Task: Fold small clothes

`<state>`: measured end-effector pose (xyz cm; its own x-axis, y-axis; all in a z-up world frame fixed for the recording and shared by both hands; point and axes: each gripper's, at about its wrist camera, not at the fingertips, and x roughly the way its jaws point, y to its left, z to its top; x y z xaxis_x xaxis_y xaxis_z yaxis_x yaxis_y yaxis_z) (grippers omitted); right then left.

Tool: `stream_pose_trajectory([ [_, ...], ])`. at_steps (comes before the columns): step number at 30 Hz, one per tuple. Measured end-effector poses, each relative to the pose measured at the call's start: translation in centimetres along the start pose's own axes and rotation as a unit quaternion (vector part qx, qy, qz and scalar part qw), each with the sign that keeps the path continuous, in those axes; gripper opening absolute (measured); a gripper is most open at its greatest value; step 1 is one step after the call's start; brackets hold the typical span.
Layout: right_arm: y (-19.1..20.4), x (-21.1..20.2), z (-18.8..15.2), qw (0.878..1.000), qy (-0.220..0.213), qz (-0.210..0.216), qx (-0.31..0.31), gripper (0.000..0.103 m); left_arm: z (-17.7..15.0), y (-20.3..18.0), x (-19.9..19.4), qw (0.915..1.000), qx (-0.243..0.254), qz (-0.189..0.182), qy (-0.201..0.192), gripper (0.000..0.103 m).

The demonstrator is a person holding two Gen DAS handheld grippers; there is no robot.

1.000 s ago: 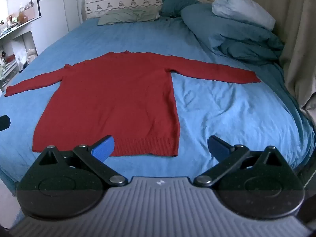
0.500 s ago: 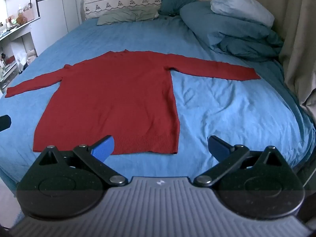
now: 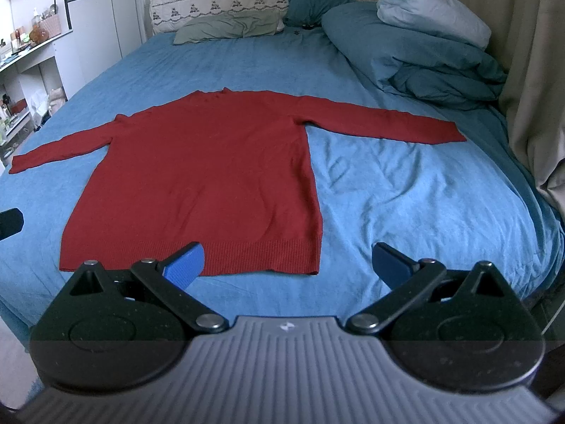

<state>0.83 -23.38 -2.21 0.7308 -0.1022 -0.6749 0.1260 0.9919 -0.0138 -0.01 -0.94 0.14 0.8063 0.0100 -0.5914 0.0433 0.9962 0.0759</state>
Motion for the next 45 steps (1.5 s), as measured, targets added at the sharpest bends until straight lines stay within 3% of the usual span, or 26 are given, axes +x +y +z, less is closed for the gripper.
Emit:
stream_pose_trajectory([
  [45, 0.2, -0.2, 0.1, 1.000, 0.000, -0.002, -0.002, 0.103, 0.0, -0.1, -0.2, 1.0000, -0.002, 0.005, -0.002, 0.103],
])
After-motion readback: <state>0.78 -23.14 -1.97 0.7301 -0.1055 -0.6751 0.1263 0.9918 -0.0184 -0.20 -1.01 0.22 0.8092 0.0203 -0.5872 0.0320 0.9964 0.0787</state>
